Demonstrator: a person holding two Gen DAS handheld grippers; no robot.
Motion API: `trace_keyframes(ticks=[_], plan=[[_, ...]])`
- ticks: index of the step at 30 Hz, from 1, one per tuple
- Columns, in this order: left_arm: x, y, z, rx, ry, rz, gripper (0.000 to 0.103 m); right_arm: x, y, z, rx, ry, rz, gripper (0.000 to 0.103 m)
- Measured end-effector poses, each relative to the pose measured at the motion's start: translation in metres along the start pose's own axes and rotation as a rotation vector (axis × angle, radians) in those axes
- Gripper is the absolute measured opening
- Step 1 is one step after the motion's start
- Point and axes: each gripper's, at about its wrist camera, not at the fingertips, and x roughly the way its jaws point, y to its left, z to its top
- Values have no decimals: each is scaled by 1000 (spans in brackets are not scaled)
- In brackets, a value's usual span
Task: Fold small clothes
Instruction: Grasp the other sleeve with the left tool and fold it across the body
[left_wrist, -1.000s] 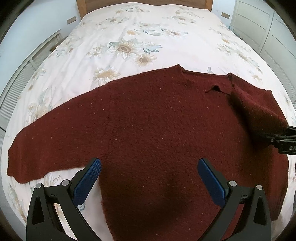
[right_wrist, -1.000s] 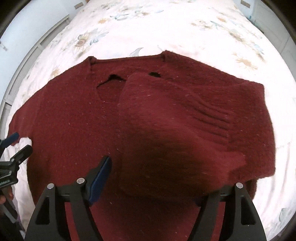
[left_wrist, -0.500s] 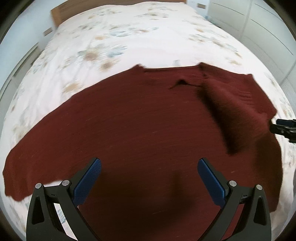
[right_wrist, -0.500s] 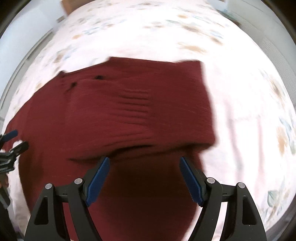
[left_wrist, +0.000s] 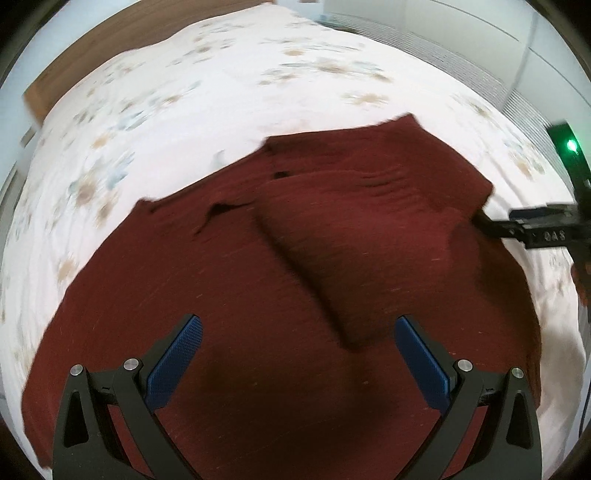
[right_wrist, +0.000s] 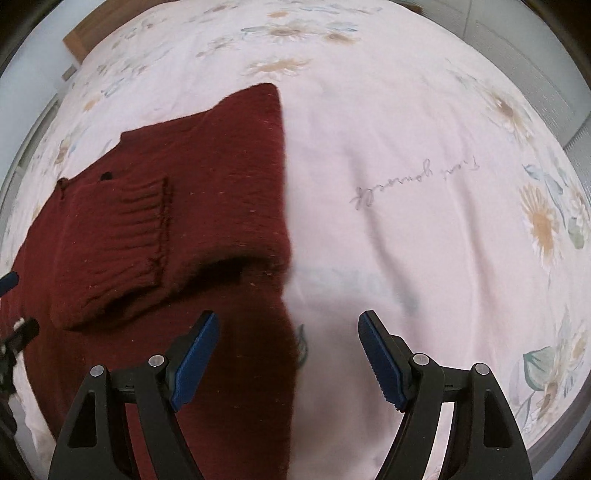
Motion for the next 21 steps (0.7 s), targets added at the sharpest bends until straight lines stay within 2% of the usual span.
trace_keyframes(ticks=[8,14,15,16,17,18,19,21], plan=[[32,-41,20,132,56,2,102,0,-9,-5,12,4,14,79],[63,-47,38,150,93,24,100,9,-9,0,5,5,7,79],[66,-45,42,140,96,20,94,10,-7,1,-2,6,2,79],[68,-43,44,130,100,14,81,12,-5,3,-13,5,-5,79],[70,-40,47,115,102,4,73,13,-3,5,-19,3,-10,79],[72,-36,50,101,107,-1,57,14,-1,7,-23,2,-12,79],[73,-34,52,95,112,5,48,16,0,9,-27,1,-13,79],[74,-29,55,92,114,15,38,19,4,13,-36,2,-13,79]])
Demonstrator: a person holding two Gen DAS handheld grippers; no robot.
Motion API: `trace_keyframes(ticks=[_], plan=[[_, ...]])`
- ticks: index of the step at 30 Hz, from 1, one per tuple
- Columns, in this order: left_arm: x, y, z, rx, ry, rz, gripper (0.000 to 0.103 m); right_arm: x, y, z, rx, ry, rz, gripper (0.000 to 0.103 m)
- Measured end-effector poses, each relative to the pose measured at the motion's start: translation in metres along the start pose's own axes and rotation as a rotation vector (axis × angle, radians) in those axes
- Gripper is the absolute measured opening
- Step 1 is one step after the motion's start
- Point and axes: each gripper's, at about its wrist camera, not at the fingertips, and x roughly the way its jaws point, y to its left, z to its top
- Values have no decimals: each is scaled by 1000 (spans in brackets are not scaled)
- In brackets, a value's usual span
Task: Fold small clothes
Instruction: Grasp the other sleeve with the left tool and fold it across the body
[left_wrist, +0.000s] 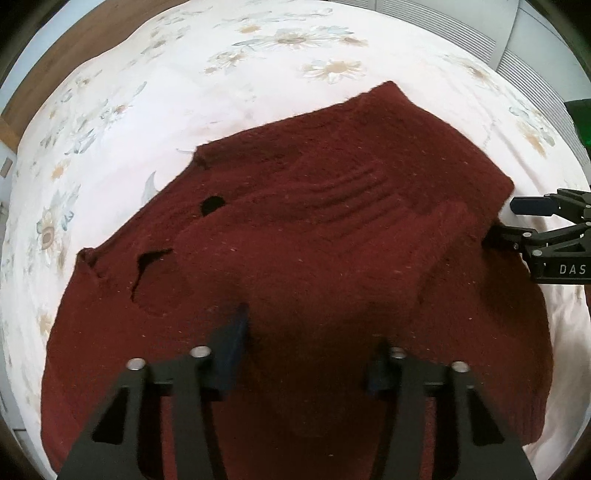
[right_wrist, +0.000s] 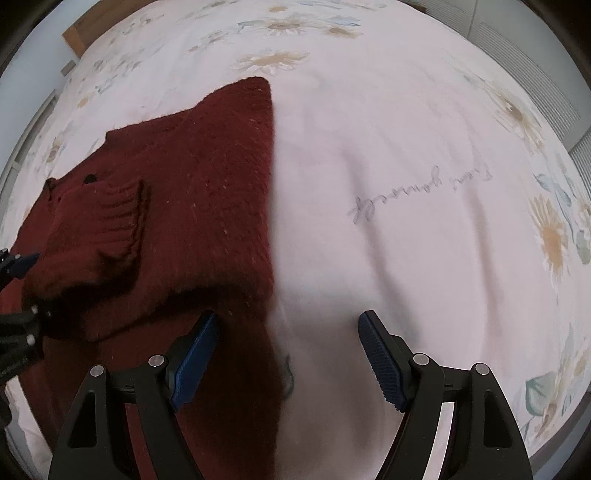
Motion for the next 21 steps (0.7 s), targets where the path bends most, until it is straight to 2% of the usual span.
trace_keyframes(ticks=[3,5,7,8,9,11,15,21], plan=[[-6,11,-1,-13,-18,8,22,3,9,7,-33,-13,-33,79],[-9,22,-1,-36,-35,9,19,5,12,11,-40,-22,-38,77],[-16,37,-2,-65,-55,12,18,4,16,14,-40,-40,-16,58],[-19,45,-3,-81,-69,18,18,4,18,16,-40,-45,-3,37],[-22,51,-6,-96,-80,25,17,3,19,18,-36,-49,13,26],[-31,65,-11,-140,-100,39,17,1,22,21,-40,-61,-1,19],[-51,103,-30,-236,-146,64,16,-5,31,22,-55,-86,-11,16],[-56,127,-57,-393,-178,58,16,3,45,16,-87,-65,-4,16]])
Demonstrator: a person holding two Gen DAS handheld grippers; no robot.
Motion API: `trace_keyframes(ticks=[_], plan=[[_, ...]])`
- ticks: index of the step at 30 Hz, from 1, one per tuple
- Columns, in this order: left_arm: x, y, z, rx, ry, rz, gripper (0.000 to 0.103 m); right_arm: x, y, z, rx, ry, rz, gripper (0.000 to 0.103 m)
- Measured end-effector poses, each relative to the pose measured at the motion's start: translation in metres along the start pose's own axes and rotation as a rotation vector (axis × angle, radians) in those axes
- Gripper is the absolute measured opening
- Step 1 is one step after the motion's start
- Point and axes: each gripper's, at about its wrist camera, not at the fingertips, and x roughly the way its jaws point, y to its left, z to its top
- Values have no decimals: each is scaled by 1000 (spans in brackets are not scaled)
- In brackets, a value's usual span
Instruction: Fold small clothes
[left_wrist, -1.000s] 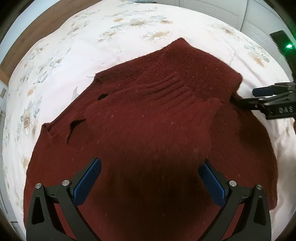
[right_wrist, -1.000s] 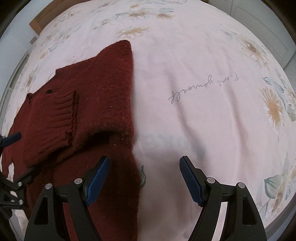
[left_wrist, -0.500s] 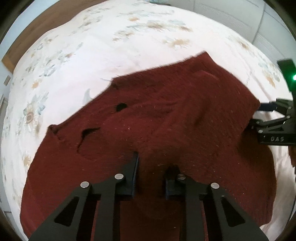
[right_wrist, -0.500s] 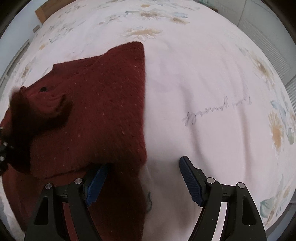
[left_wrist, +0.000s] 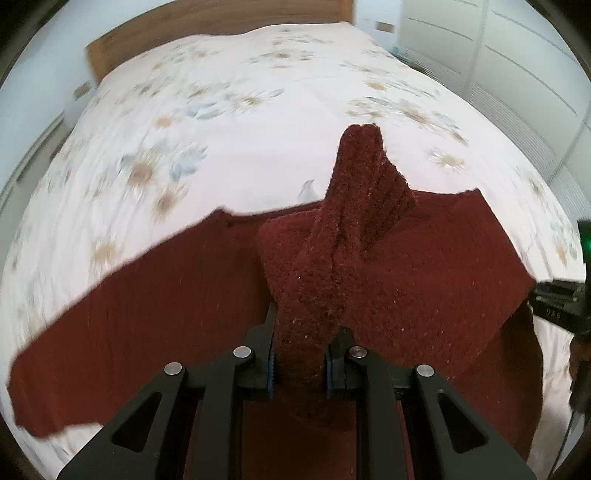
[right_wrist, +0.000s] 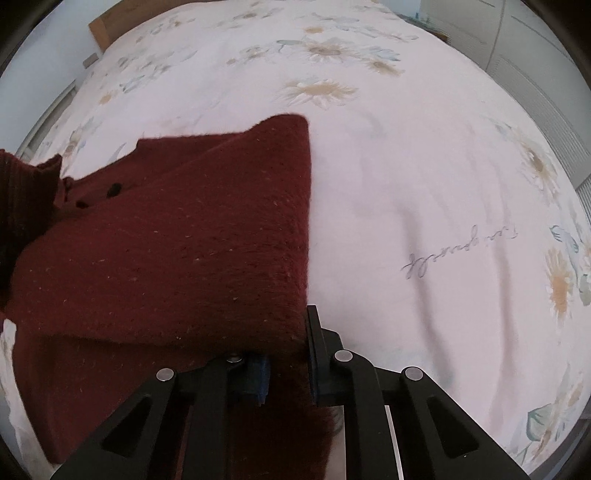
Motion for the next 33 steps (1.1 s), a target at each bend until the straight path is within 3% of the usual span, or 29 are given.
trace_keyframes(ticks=[8,16,24,27,29,31,33], plan=[[21,30,-36,-131,89,8,17,9,13,1,-30,28,-17,16],[8,70,-48,-238,69,-13,17,9,14,1,-15,34,-12,17],[7,95,-67,-303,137,-36,21,11,14,1,-19,40,-11,19],[4,102,-74,-308,150,-34,29,10,13,0,-21,49,-22,28],[-3,109,-76,-302,150,-17,42,8,11,-2,-21,53,-31,36],[-9,118,-74,-304,139,0,70,6,9,-5,-18,56,-37,53],[-15,131,-68,-323,119,4,75,4,6,-9,-23,60,-40,61]])
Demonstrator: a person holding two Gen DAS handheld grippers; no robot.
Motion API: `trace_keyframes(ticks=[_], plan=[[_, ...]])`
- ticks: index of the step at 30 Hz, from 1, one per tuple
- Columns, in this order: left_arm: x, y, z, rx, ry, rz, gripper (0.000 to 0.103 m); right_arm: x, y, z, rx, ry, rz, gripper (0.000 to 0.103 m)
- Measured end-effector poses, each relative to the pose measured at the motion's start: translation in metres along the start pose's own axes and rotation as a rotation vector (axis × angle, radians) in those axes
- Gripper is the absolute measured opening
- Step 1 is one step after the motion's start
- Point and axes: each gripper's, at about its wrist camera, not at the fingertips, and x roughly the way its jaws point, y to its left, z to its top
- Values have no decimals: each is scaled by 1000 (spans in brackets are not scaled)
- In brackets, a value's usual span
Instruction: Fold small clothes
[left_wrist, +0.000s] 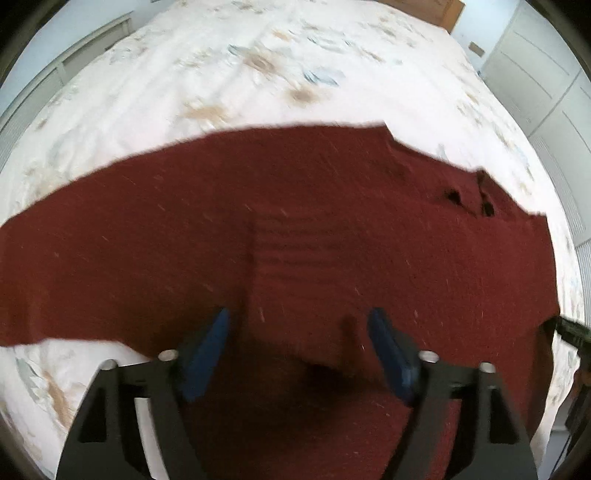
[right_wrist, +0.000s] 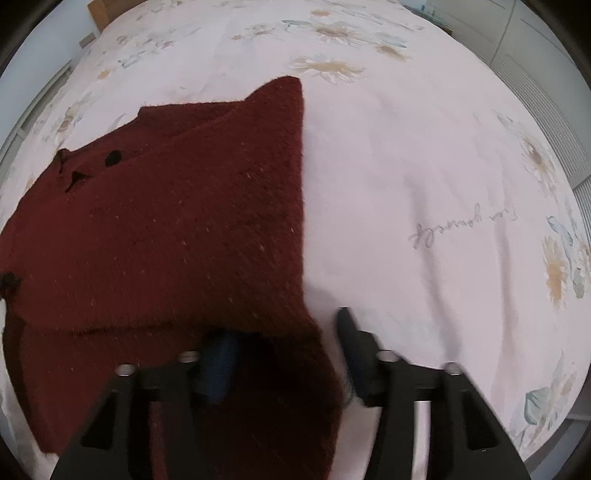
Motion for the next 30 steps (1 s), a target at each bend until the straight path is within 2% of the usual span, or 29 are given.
trace_keyframes(ticks=[3,7,10,12,14,15,17,18,19,22,27,30], plan=[[-3,12,17,-34,-6,-5,87,-3,-5,-5,-1,2,-8,63],[15,12,29,-34,48,-26,87,-9,-12,-11,13,-5,-9,69],[42,7,30,-44,138,-14,86,-14,-17,-14,22,-9,-7,69],[52,2,29,-45,157,10,86,-15,-24,-17,27,-8,-5,70],[52,-8,28,-7,144,35,71,-14,-30,-18,44,0,-10,72],[51,-16,28,26,134,32,51,-13,-34,-18,51,4,-13,72],[48,-26,28,63,111,48,35,-16,-41,-20,70,-2,-4,72],[46,-29,28,73,102,39,17,-18,-44,-20,84,-8,6,72],[44,-31,29,76,98,21,12,-20,-46,-19,96,-10,13,72],[35,-37,33,82,64,25,10,-25,-49,-10,124,-18,42,75],[1,-28,46,56,-60,7,10,-26,-47,16,175,-50,121,77],[-2,-25,49,72,-86,28,10,-14,-36,36,194,-44,164,79]])
